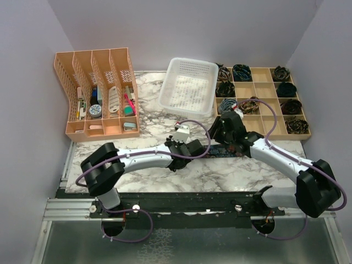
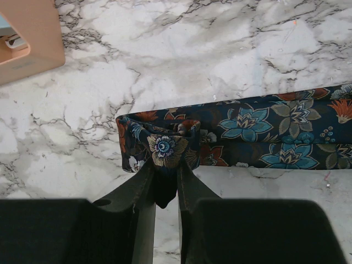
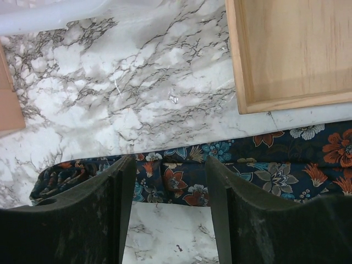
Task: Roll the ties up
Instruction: Roll the tie at the center of the board.
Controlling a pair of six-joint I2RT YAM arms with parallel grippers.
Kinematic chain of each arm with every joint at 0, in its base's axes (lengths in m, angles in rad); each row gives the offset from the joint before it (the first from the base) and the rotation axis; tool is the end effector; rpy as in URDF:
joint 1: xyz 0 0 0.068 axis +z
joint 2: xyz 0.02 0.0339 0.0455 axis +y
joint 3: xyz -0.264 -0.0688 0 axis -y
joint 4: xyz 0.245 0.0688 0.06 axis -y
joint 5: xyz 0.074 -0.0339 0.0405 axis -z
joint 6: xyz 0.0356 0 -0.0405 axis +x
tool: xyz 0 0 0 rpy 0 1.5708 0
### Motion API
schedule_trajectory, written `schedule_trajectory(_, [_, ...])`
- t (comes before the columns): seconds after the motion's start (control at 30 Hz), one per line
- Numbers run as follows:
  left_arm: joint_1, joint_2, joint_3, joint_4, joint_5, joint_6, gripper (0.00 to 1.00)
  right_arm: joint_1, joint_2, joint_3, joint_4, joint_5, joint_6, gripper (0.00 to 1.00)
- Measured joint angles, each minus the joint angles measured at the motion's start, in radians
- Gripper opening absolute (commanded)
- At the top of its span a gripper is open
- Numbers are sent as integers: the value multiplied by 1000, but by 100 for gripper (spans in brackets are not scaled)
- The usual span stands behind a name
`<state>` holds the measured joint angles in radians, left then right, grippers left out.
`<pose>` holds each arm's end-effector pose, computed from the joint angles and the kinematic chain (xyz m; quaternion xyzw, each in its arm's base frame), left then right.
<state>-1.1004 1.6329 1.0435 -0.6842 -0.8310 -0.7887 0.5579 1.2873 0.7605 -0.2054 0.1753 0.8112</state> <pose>0.1604 -0.2574 0.1970 0.0814 0.9031 0.1242 0.4028 0.2317 0.1373 0.2227 0.1503 0.8981 0.1945 0.3647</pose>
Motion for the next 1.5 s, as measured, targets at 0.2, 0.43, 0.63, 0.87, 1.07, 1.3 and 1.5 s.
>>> schedule_trajectory(0.2, [-17, 113, 65, 3, 11, 0, 10, -10, -2, -4, 0, -1, 0, 60])
schedule_trajectory(0.43, [-21, 153, 92, 40, 74, 7, 47, -30, -2, -11, 1, -27, -8, 62])
schedule_trajectory(0.63, [-20, 86, 55, 121, 137, 31, 65, -46, 5, -11, 3, -77, -27, 66])
schedule_trajectory(0.87, [-4, -72, 31, 198, 180, 51, 71, -50, 60, -10, 15, -179, -77, 69])
schedule_trajectory(1.07, [46, -306, -107, 274, 225, 51, 77, -50, 82, -10, 106, -351, -135, 77])
schedule_trajectory(1.3, [203, -535, -352, 325, 326, 45, 93, -36, 137, -23, 296, -568, -136, 87])
schedule_trajectory(1.5, [320, -689, -515, 386, 455, 47, 99, 24, 169, -23, 336, -603, -154, 88])
